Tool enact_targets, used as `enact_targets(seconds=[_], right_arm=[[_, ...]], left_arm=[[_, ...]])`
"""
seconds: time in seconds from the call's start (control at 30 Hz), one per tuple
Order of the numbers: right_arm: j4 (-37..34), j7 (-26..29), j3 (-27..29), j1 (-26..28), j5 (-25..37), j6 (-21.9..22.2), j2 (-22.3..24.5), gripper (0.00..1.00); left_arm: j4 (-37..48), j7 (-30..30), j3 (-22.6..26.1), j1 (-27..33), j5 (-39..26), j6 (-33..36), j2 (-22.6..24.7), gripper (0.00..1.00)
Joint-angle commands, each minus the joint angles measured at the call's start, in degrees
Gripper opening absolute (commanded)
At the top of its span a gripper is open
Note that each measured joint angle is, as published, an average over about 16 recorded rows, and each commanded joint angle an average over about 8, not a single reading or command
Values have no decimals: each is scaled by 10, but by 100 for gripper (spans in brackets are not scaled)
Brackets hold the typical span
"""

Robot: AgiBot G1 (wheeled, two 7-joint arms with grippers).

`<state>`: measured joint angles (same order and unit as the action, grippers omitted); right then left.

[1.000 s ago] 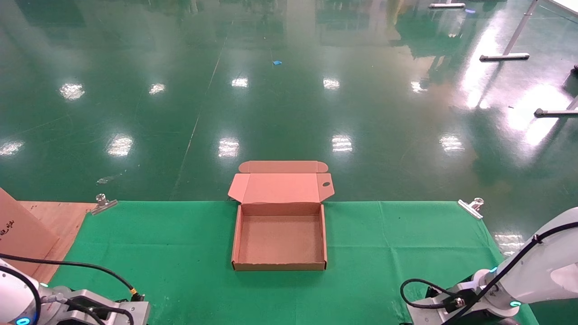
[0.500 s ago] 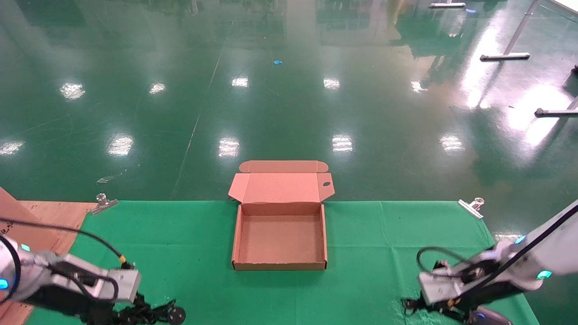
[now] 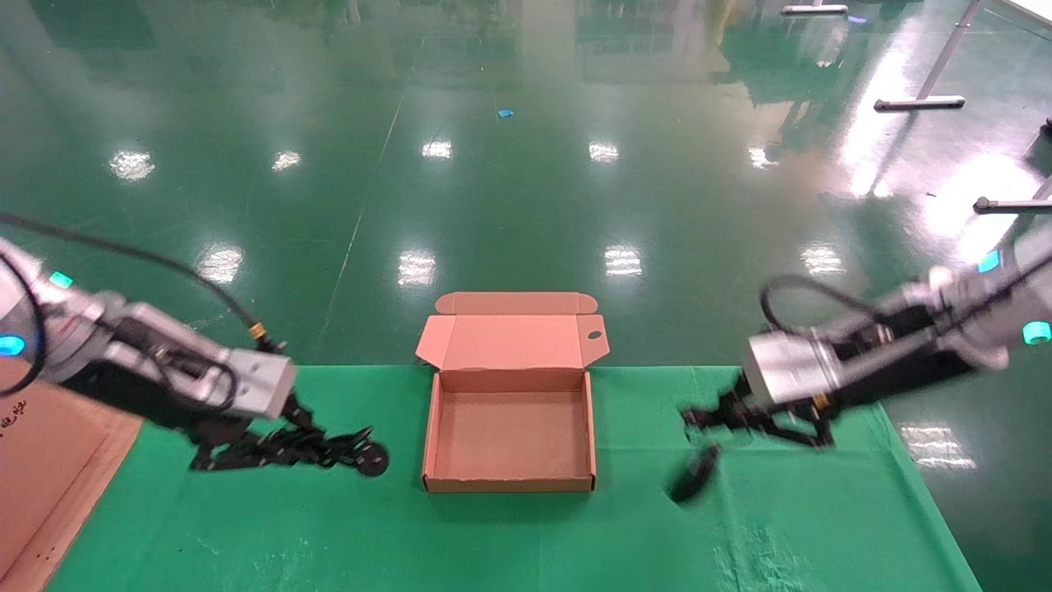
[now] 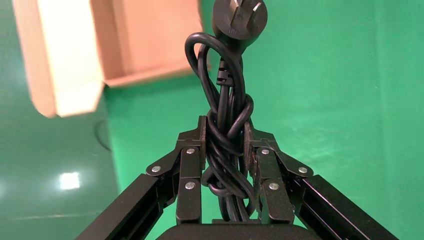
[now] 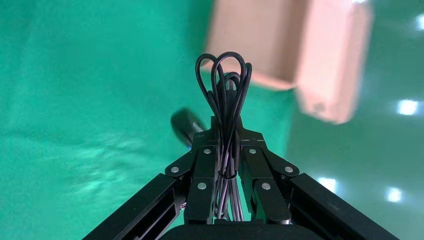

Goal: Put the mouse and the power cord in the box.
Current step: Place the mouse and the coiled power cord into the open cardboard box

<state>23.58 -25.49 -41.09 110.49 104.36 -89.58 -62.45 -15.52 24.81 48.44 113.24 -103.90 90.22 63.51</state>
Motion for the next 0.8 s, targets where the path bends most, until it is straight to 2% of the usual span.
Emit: enact_targets(seconds=[0.03, 0.27, 0.4, 0.57, 0.8], right_arm=[[32, 22, 3, 10, -7, -8, -2, 0], [152, 140, -3, 29, -32, -5, -14, 0], [190, 183, -9, 42, -32, 1, -21, 0], [207, 206, -15, 53, -33, 3, -28, 0], [201, 206, -22, 58, -37, 7, -33, 0]], left_arm=[[-21, -15, 0, 12, 3, 7, 8, 0], [-111, -96, 11, 43, 41, 8, 32, 0], [-157, -133, 22, 64, 54, 5, 38, 0], [-190, -158, 33, 80, 72, 2, 39, 0], [-201, -166, 45, 80, 92, -3, 42, 0]])
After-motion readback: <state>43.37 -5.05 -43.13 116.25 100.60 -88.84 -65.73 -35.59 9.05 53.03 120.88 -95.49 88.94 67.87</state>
